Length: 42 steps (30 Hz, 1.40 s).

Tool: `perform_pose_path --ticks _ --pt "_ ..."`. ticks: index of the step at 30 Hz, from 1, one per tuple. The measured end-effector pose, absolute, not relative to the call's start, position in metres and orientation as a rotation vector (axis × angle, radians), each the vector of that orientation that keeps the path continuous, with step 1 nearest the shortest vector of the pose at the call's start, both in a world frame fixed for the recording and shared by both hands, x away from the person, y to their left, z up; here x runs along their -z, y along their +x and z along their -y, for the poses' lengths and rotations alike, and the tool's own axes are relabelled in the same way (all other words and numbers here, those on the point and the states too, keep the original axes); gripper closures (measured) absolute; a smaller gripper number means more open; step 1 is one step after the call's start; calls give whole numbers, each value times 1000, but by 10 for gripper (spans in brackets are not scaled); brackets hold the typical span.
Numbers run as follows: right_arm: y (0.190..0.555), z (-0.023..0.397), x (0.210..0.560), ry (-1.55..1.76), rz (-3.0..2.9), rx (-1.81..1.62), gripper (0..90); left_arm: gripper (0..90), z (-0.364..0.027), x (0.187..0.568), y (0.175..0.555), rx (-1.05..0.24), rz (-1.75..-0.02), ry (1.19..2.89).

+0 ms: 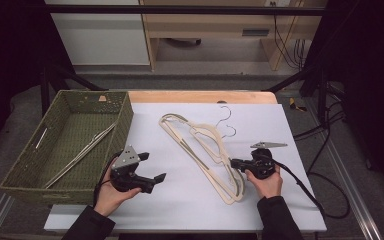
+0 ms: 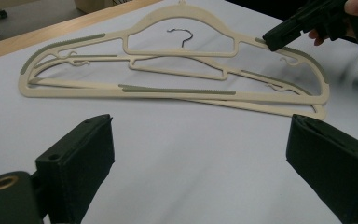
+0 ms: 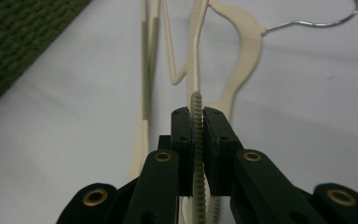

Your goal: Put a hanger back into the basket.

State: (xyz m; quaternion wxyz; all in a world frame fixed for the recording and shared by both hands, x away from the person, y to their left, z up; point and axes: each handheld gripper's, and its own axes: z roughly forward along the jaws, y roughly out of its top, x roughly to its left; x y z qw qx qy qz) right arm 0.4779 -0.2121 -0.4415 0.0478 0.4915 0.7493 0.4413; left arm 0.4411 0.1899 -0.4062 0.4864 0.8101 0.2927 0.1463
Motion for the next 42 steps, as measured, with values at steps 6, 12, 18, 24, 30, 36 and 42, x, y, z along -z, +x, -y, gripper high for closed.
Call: perform_pose_path --ticks 6,12,18,24,30,36,42 --pt "472 209 436 1439 -2298 -1387 851 79 -189 406 441 -357 -710 1969" --pt "469 208 434 1381 -2304 -1418 858 86 -187 403 441 -348 -709 1955" --pt "466 205 432 1383 -2306 -1413 860 101 -174 387 447 -374 -690 1925" --pt "466 205 432 1360 -2307 -1413 860 131 -145 372 469 -385 -680 1907" --pt "466 204 431 1356 -2307 -1409 860 182 -117 368 495 -384 -683 1914" --pt "465 204 431 1359 -2309 -1406 860 223 -98 369 513 -387 -697 1915" --pt "465 204 431 1350 -2310 -1411 861 259 -82 372 530 -394 -711 1900"
